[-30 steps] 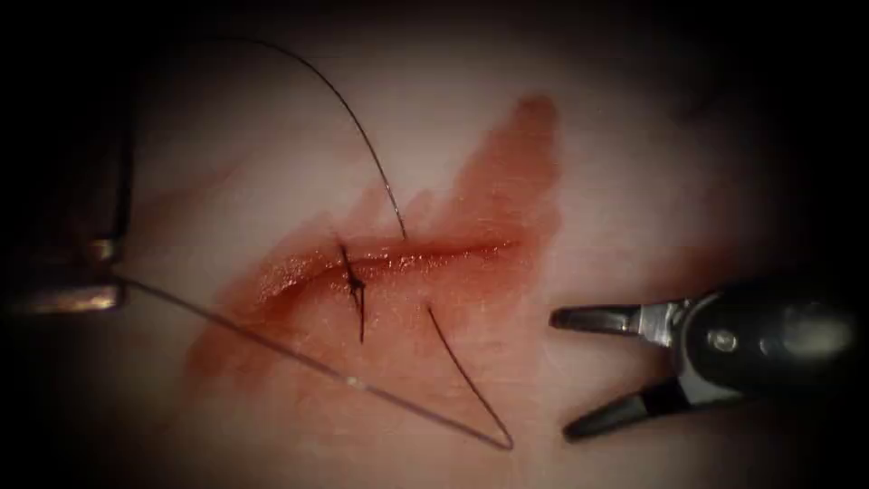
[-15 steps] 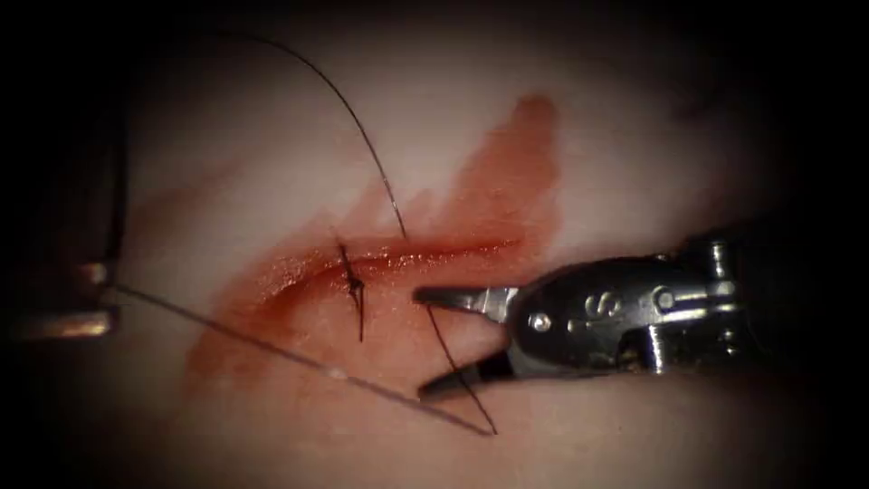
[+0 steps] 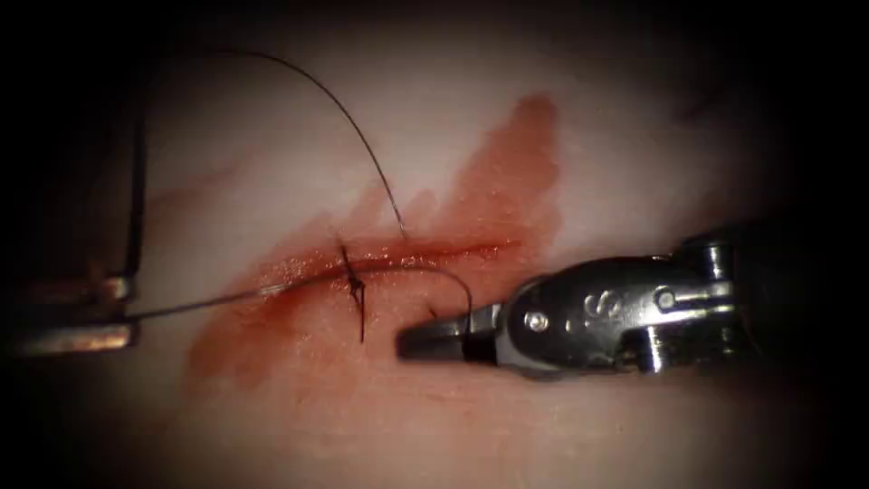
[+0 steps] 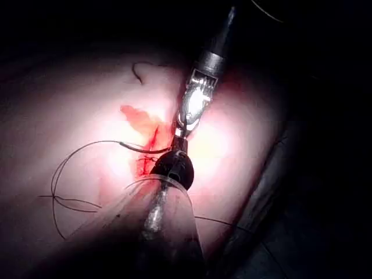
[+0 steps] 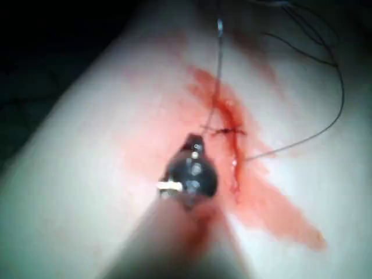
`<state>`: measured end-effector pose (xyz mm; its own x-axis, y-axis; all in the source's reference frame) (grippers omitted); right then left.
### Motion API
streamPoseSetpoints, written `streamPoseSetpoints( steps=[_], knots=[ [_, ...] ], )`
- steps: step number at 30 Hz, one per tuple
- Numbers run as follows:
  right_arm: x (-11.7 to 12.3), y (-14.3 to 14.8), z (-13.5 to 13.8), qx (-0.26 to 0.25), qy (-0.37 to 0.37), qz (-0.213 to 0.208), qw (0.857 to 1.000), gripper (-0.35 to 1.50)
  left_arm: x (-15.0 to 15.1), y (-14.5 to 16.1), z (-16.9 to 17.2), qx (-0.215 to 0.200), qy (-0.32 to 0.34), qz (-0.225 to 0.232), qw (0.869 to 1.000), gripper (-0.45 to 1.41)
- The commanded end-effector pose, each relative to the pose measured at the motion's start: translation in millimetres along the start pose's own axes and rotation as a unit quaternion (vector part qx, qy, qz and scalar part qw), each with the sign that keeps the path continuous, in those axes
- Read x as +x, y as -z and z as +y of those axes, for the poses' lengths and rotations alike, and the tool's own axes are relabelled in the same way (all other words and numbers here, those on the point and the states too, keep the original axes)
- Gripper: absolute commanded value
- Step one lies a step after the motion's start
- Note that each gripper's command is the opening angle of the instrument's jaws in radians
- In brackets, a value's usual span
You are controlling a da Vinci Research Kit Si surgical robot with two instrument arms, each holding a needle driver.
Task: Wound Closure
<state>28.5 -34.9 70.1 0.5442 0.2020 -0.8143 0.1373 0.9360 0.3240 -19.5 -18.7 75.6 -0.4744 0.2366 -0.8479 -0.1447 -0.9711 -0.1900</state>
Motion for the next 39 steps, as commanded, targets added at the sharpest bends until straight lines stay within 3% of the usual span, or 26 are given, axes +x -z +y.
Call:
streamPoseSetpoints(
  steps=[1, 9, 22, 28, 29, 31, 32, 36, 37, 39],
  knots=[
    [0.1, -0.5, -0.8, 0.003, -0.003, -0.001, 1.0, -0.35, -0.3, -0.8, 0.3, -0.001, 0.0, 0.0, 1.0, -0.45],
    [3.4, 1.5, -5.1, 0.042, -0.001, -0.016, 0.999, -0.35, -1.4, -0.8, 0.1, -0.002, 0.008, 0.001, 1.0, -0.45],
    [8.5, 1.1, -12.2, 0.143, 0.031, -0.04, 0.988, -0.35, -2.1, -0.6, 0.0, -0.003, 0.011, 0.004, 1.0, -0.45],
    [9.5, 1.3, -13.0, 0.152, 0.046, -0.041, 0.987, -0.35, -2.2, -0.6, 0.0, -0.004, 0.014, 0.004, 1.0, -0.45],
    [9.6, 1.4, -12.8, 0.145, 0.049, -0.041, 0.987, -0.11, -2.2, -0.6, 0.0, -0.004, 0.014, 0.004, 1.0, -0.45],
    [9.7, 2.2, -12.3, 0.121, 0.047, -0.042, 0.991, 0.96, -2.2, -0.5, 0.0, -0.003, 0.013, 0.003, 1.0, -0.45],
    [9.7, 2.9, -11.9, 0.105, 0.049, -0.043, 0.992, 1.11, -2.3, -0.4, 0.0, -0.003, 0.013, 0.003, 1.0, -0.45],
    [8.6, 7.6, -10.1, 0.06, 0.049, -0.009, 0.997, 1.18, -2.6, 0.1, -0.2, -0.001, 0.015, 0.002, 1.0, -0.45],
    [8.6, 7.6, -10.1, 0.06, 0.049, -0.009, 0.997, 1.18, -2.6, 0.1, -0.2, -0.001, 0.015, 0.002, 1.0, -0.45],
    [7.1, 10.1, -8.5, 0.04, 0.057, -0.004, 0.998, 1.25, -3.0, 0.4, -0.3, 0.0, 0.02, 0.001, 1.0, -0.45]
  ],
)
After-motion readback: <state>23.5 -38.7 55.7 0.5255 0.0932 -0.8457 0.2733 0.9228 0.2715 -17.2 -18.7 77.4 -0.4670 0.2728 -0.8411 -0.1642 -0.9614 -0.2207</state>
